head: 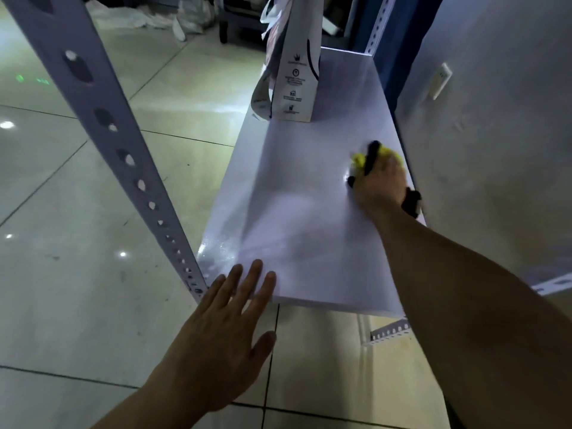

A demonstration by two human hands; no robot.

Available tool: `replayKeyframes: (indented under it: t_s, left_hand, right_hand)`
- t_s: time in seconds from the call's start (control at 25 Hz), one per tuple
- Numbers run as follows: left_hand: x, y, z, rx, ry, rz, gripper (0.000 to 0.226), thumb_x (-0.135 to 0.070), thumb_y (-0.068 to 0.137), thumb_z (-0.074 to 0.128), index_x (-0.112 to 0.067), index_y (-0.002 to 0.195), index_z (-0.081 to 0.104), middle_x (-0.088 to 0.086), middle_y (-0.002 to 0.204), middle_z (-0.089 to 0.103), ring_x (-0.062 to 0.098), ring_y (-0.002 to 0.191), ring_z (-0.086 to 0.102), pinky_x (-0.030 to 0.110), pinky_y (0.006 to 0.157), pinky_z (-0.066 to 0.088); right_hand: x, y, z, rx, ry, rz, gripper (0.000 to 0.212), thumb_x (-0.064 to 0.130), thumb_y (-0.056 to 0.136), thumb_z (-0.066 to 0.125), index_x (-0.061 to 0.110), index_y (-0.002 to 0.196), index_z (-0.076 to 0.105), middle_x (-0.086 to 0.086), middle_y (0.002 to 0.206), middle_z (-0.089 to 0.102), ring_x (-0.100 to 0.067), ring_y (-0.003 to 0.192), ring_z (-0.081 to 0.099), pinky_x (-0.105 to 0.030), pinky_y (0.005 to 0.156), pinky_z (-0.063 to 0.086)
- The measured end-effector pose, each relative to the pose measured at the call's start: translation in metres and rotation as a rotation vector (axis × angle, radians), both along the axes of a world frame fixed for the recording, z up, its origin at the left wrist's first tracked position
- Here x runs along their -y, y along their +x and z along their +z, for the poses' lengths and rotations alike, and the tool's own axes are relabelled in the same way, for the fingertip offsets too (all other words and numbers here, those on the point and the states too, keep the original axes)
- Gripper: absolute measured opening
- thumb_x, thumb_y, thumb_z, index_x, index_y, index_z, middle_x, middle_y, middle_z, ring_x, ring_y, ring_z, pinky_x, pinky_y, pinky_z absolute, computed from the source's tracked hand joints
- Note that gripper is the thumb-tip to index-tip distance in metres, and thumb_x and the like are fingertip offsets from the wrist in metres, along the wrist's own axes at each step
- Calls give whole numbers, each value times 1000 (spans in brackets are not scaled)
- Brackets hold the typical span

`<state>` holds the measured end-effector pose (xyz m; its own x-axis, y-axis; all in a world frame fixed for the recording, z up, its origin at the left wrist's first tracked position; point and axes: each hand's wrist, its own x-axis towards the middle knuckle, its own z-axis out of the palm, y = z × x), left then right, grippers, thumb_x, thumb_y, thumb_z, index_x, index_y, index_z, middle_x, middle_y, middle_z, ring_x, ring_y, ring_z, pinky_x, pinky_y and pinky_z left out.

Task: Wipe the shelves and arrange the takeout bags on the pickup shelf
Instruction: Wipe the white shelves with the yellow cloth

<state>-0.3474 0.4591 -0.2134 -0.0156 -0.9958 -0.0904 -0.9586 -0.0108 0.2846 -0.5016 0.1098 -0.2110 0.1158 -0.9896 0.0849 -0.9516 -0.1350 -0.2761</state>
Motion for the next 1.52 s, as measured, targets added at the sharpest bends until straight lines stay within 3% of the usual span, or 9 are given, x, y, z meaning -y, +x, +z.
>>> replayKeyframes:
  t_s: [0.16, 0.32, 0.4, 0.6, 0.76, 0.96, 1.04, 1.2, 1.52]
  left_hand:
    - [2, 5, 1, -5, -5, -5, 72, -66, 91, 4, -39, 151, -24, -11, 159, -32, 16, 145, -35, 30, 115, -24]
    - [1, 6, -1, 24, 2, -6, 71, -66, 88, -2, -41, 148, -31, -14, 157, -38, 13, 144, -38, 28, 114, -26]
    - [2, 5, -1, 23, 18, -11, 71, -66, 86, -6, -42, 146, -33, -15, 155, -41, 10, 143, -40, 27, 116, -26]
    - [0, 9, -3, -12, -22, -35, 73, -61, 96, 16, -38, 151, -26, -13, 159, -36, 12, 145, -36, 37, 119, -22]
    - [-2, 9, -4, -16, -42, -24, 75, -58, 99, 23, -39, 151, -27, -13, 158, -37, 11, 144, -37, 39, 118, -22]
    - [-2, 8, -10, 10, -96, -16, 74, -58, 99, 30, -36, 157, -11, -10, 165, -18, 17, 152, -18, 38, 123, -13]
    - [-1, 10, -13, 76, -134, -37, 74, -55, 97, 37, -28, 160, 9, -3, 168, 4, 25, 154, 5, 36, 120, 7]
    - [3, 8, -11, 116, -123, -64, 74, -54, 89, 47, -20, 153, 35, 6, 160, 31, 32, 143, 37, 38, 109, 28]
    - [1, 8, -7, 28, -53, -12, 71, -58, 98, 25, -34, 159, -3, -7, 167, -9, 18, 154, -8, 35, 123, 1]
  right_hand:
    - [-58, 124, 0, 27, -50, 705, 75, 39, 99, 59, 25, 162, 19, -7, 165, 30, -27, 153, 23, -34, 121, 21]
    - [-76, 132, 3, 162, 77, 890, 73, 29, 96, 65, 36, 159, 28, 1, 160, 39, -19, 146, 38, -34, 110, 40]
    - [-46, 85, 7, 380, 66, 728, 59, 31, 97, 65, 33, 152, 44, 2, 146, 55, -18, 132, 56, -34, 98, 52]
    - [25, -19, 6, 3, 22, -26, 71, 44, 94, 61, 17, 155, 36, -14, 157, 35, -37, 141, 40, -48, 114, 35]
    - [6, 78, 3, 55, 70, 317, 77, 41, 95, 63, 27, 160, 26, -11, 162, 30, -30, 150, 27, -44, 120, 29]
    - [-56, 156, 1, 154, 18, 852, 59, 35, 99, 56, 44, 153, 37, -1, 151, 48, -28, 133, 50, -42, 103, 46]
    - [-19, 129, 8, 314, 92, 753, 53, 35, 98, 58, 41, 149, 44, 4, 143, 57, -21, 128, 55, -42, 106, 46]
    - [67, 19, 10, 117, 25, 212, 51, 31, 98, 55, 22, 148, 47, -10, 148, 51, -33, 132, 49, -43, 108, 43]
    - [20, -29, -6, 33, -32, 18, 64, 42, 91, 65, 18, 148, 48, -15, 151, 44, -41, 132, 48, -49, 109, 39]
